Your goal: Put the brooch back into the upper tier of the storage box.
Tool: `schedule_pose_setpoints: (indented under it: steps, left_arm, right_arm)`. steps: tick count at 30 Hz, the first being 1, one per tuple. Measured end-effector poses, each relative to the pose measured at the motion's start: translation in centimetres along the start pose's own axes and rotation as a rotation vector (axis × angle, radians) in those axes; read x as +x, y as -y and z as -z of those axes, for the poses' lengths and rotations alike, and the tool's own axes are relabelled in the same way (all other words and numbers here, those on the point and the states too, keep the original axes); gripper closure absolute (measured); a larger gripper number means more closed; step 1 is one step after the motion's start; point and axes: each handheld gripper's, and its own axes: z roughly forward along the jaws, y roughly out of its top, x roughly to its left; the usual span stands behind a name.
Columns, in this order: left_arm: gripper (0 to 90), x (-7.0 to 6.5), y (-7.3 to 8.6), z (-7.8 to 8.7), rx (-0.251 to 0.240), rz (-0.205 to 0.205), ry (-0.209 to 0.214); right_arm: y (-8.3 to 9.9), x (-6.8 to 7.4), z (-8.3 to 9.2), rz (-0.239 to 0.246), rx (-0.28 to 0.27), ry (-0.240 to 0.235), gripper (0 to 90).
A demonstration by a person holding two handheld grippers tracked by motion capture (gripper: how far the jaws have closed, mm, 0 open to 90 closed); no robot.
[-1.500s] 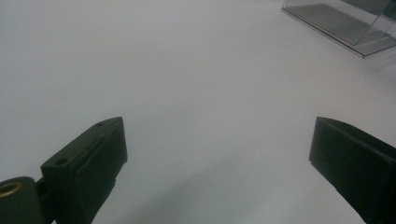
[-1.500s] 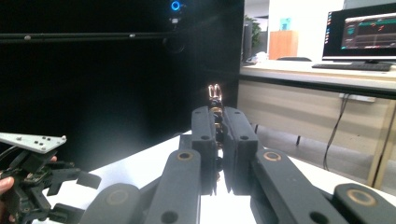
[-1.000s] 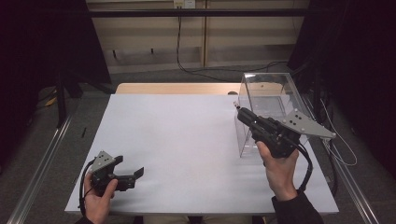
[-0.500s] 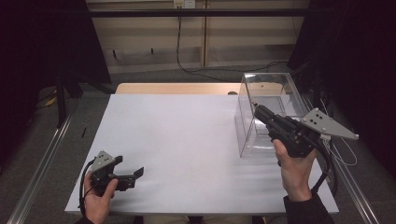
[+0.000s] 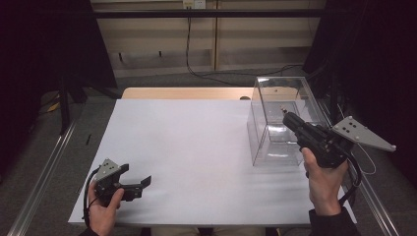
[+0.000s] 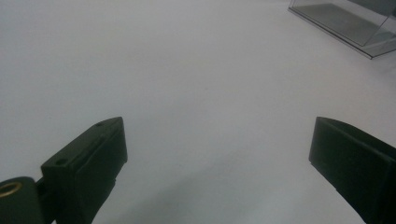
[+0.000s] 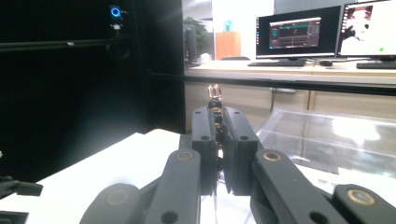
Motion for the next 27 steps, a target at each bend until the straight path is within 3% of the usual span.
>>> schedule_pose_setpoints:
  steps: [19,27]
  left_arm:
    - [3.9,0.0,0.0,-0.1,0.008,0.001,0.005]
    - [3.9,0.0,0.0,-0.1,0.007,0.005,0.007]
  right_arm:
    - [1.7,-2.2,2.1,-0.008,0.057,0.075,84.5]
    - [2.2,-2.3,2.1,-0.007,0.085,0.073,84.5]
